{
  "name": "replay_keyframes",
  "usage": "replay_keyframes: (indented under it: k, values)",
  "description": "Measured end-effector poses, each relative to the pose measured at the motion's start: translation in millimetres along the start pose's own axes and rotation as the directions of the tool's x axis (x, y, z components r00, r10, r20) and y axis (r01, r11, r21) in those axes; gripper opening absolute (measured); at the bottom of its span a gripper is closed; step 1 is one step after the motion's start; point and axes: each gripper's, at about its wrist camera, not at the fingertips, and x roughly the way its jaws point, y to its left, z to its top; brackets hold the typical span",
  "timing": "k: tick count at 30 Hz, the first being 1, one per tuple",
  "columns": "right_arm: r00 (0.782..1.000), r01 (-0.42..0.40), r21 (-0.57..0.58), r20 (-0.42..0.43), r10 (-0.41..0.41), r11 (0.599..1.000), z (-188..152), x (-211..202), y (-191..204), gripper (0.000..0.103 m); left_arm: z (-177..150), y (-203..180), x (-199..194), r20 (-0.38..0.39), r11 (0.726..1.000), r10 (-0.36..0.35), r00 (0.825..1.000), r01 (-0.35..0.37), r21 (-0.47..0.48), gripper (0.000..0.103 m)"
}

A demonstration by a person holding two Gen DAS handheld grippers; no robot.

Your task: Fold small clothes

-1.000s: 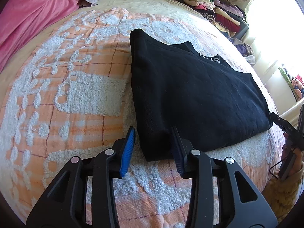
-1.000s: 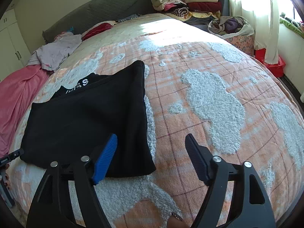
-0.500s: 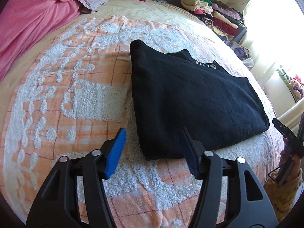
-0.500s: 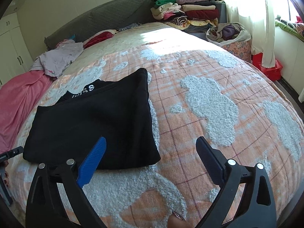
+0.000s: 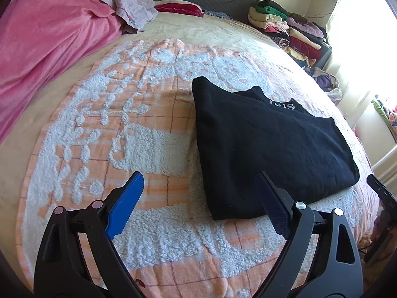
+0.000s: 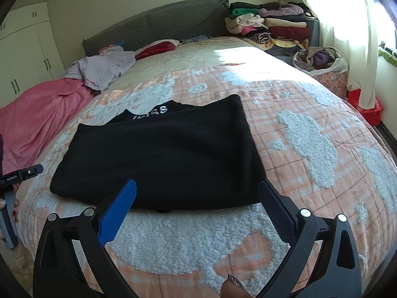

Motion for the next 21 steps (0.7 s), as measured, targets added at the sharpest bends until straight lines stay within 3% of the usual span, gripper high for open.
replay_keyframes:
  k: [12, 21]
  values:
    - [0.993, -0.116, -0.102, 0.015, 0.118, 0.988, 15.6, -2.4, 66.1, 0.098, 5.5, 2.2, -10.4, 0.06, 0.995, 0.092, 0.994, -0.093, 0.018, 0.093]
    - [0.982, -0.182, -0.165, 0.024, 0.188, 0.969, 36.5, -0.4, 107.9, 0.098, 12.5, 9.5, -8.3, 0.067, 0.99, 0.141, 0.988, -0.142, 0.006, 0.093]
